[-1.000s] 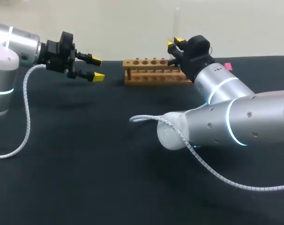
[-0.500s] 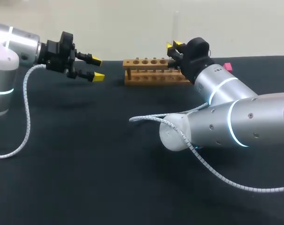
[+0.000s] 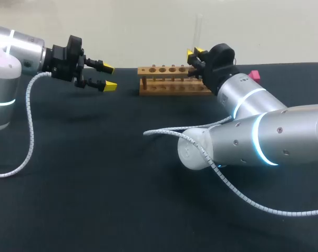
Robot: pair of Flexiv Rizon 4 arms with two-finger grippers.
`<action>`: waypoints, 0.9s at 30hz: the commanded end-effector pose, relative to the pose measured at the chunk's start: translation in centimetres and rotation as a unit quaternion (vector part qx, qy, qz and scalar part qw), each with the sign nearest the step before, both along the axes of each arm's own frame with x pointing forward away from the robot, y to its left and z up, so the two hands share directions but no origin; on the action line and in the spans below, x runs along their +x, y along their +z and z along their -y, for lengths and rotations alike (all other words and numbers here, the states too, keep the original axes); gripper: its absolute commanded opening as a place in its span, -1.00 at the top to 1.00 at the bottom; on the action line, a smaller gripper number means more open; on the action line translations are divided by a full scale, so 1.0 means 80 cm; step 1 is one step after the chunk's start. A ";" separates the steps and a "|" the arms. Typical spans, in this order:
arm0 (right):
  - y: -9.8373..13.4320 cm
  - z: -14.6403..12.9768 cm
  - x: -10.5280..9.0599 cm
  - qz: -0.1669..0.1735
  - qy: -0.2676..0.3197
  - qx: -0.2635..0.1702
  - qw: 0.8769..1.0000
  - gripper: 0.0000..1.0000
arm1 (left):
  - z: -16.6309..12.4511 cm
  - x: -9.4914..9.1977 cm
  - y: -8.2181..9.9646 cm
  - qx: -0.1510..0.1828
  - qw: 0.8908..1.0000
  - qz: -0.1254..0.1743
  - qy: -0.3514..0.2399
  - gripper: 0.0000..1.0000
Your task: Grasp the test tube, adjust it, and insert it.
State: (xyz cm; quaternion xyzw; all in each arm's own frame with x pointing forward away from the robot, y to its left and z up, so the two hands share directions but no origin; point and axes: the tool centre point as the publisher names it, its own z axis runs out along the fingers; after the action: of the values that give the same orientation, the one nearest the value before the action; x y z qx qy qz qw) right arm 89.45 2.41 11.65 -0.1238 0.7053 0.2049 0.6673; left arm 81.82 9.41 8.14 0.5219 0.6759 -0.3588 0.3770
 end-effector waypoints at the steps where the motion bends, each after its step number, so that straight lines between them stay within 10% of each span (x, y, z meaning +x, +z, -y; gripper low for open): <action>1: -0.016 0.000 -0.003 0.007 0.001 0.006 1.000 1.00 | 0.000 -0.001 0.000 0.000 1.000 0.001 0.001 -1.00; 27: -0.039 0.001 -0.008 0.003 -0.012 0.015 1.000 1.00 | 0.000 -0.001 0.000 0.000 1.000 0.001 0.001 -1.00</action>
State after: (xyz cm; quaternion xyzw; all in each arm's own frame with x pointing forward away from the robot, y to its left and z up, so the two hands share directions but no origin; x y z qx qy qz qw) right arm 89.19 2.36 9.74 -0.1132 0.7271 0.2030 0.6460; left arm 81.82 9.41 8.14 0.5219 0.6759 -0.3588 0.3770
